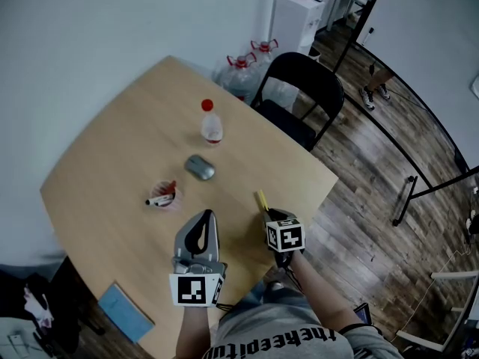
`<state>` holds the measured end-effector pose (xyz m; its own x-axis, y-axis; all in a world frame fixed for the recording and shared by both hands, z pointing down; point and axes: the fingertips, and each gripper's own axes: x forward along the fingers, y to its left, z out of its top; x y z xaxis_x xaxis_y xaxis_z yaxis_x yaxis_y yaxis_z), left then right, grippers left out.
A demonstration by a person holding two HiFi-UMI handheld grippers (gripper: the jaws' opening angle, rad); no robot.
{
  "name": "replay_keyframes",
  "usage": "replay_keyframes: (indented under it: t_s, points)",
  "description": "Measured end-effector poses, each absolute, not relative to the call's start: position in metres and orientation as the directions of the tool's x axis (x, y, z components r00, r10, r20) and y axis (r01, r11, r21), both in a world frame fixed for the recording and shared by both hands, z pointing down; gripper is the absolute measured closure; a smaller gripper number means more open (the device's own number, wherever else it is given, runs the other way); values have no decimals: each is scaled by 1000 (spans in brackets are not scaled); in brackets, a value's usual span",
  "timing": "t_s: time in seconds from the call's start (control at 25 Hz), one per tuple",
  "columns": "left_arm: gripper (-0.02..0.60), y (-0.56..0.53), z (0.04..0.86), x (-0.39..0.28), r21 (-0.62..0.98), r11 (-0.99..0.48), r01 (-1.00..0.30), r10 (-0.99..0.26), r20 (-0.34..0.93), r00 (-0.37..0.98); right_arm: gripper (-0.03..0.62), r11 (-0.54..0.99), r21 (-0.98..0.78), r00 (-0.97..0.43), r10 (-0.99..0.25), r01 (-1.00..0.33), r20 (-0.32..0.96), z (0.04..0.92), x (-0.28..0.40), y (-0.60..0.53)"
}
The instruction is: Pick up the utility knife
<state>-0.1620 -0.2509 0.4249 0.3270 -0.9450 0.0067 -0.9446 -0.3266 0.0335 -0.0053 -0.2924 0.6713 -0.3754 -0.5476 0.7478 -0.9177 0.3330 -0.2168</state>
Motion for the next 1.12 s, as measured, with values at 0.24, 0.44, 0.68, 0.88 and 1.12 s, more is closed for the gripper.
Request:
replay_keyframes:
  t_s: [0.24,0.44,0.68,0.88,1.12]
  points:
    - [561,-243,426,-158,26,-317,-948,-948,13,318,539,355,-258,-428,-580,-899,694,649,-3,-285]
    - [561,-235,423,-151,13,-315,-949,-949,10,315,539,397,-278,-478,-609,-875,633,623,-2,-278]
    - [561,-221,418,-141,-1,-309,-951,-951,4,309,537,434,-289,-518,-637,-853,571,595,3,-264]
    - [561,-210,414,-134,-10,-302,-953,-953,-7,302,537,465,-274,-536,-660,-842,527,573,9,-254]
    - [561,-197,408,-126,-21,-291,-957,-957,-17,291,537,494,-257,-554,-686,-830,471,548,18,-243]
